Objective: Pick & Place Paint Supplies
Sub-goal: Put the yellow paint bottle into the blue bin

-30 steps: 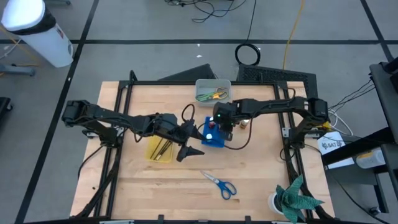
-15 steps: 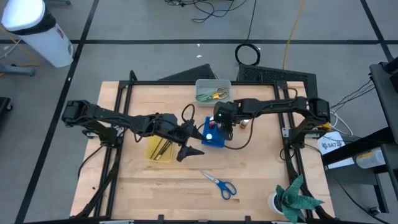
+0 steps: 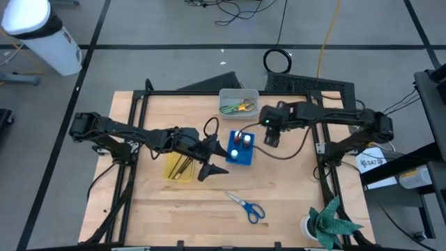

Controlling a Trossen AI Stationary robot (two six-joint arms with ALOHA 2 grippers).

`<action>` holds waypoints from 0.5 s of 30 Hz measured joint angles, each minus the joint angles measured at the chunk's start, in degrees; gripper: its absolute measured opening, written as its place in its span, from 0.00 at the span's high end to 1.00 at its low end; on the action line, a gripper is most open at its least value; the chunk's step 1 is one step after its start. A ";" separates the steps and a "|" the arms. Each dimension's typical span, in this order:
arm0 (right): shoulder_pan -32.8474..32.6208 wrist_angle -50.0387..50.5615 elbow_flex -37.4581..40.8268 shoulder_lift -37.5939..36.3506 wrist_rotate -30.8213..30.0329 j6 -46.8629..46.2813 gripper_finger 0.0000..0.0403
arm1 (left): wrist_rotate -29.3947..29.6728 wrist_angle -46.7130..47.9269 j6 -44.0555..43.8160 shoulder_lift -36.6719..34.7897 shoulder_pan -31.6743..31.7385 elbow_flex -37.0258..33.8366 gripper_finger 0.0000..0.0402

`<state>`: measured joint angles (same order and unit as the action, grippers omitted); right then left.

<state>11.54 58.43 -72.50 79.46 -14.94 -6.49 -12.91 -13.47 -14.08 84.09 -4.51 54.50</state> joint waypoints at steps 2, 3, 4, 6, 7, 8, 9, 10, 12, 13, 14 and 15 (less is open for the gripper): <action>1.40 0.98 0.77 -1.53 0.17 -2.19 0.50 | 0.00 -0.05 -0.06 0.00 -0.11 0.00 0.18; 2.06 1.16 1.25 -1.98 0.25 -3.02 0.50 | 0.00 -0.07 -0.09 0.00 -0.12 0.00 0.19; 2.86 1.25 1.93 -2.47 1.22 -3.37 0.50 | 0.02 -0.07 -0.11 0.00 -0.12 0.00 0.19; 4.46 1.05 3.54 -3.01 4.03 -3.14 0.50 | 0.00 -0.06 -0.14 0.00 -0.25 0.00 0.20; 5.08 0.89 4.45 -3.05 5.14 -2.69 0.50 | 0.02 -0.06 -0.14 0.00 -0.36 0.00 0.20; 5.69 0.62 5.48 -3.10 6.22 -1.98 0.49 | 0.02 -0.05 -0.16 0.00 -0.46 0.00 0.21; 6.19 0.28 6.41 -3.10 6.90 -1.43 0.49 | 0.03 -0.05 -0.16 0.00 -0.60 0.00 0.21; 6.79 -0.04 7.31 -3.06 7.55 -0.86 0.48 | 0.05 -0.05 -0.16 0.00 -0.75 0.00 0.22; 7.80 -1.14 8.98 -3.06 7.66 -0.05 0.46 | 0.02 -0.05 -0.11 0.00 -0.97 0.00 0.22; 8.17 -1.80 9.73 -3.06 7.69 0.03 0.46 | 0.02 -0.05 0.06 0.00 -1.06 0.00 0.22; 8.56 -2.54 10.33 -3.06 7.71 0.07 0.45 | 0.02 -0.05 0.14 0.00 -1.16 0.00 0.22; 8.83 -3.28 10.77 -3.04 7.66 0.09 0.45 | 0.00 -0.05 0.21 0.01 -1.27 0.00 0.21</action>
<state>20.37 55.14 -61.73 76.42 -7.28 -6.39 -12.90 -13.52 -13.87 84.10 -5.78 54.50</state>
